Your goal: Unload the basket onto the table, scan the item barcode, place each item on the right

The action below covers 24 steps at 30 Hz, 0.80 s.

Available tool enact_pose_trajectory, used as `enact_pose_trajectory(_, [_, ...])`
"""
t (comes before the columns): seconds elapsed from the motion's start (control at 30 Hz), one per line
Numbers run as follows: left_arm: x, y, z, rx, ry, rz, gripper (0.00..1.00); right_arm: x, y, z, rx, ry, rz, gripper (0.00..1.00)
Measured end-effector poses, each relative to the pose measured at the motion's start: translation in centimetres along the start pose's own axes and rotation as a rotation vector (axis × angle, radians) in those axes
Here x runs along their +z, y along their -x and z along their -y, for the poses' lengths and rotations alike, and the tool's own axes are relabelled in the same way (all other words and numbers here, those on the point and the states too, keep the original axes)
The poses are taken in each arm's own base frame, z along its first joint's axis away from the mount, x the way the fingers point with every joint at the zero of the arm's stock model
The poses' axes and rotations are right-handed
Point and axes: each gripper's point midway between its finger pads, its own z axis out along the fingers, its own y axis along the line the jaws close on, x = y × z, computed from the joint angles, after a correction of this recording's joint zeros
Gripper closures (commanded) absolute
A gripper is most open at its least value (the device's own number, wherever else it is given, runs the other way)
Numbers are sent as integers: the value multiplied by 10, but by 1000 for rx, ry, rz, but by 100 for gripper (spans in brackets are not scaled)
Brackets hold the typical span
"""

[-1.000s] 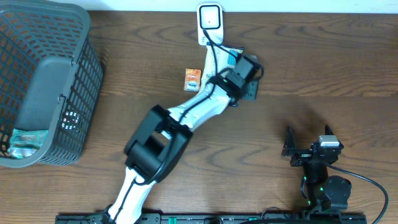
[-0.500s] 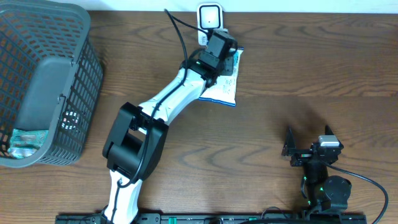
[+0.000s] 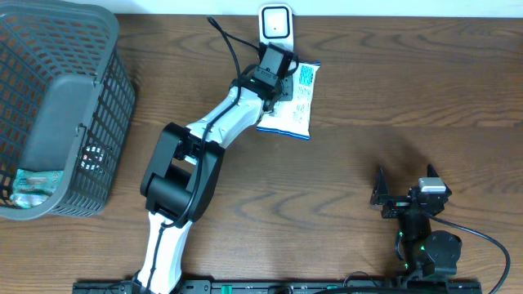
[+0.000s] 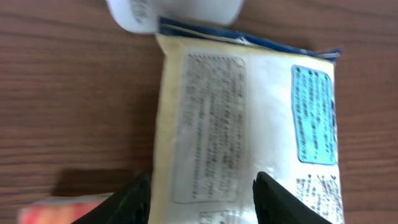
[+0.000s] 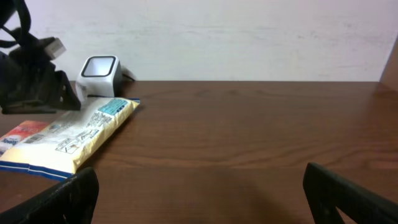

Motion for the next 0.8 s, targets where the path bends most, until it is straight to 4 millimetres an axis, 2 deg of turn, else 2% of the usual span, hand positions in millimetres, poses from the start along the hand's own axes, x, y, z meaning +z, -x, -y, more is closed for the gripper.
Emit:
enact_pose_trajectory(0.13, [1,-7,4,7,-12,-21,48,0,0,0,0,0,0,1])
enact_pose_trajectory(0.37, [10,-27,1,-15,-3,-90,48,0,0,0,0,0,0,1])
enact_pose_trajectory(0.47, [10,-30,7,-17,-25,-99,48,0,0,0,0,0,0,1])
enact_pose_trajectory(0.6, [8,-40,27,4,-55,-112,48,0,0,0,0,0,0,1])
enact_pose_trajectory(0.67, [5,-51,49,33,-88,-123,48,0,0,0,0,0,0,1])
enact_pose_trajectory(0.8, [0,-65,80,78,-135,-128,48,0,0,0,0,0,0,1])
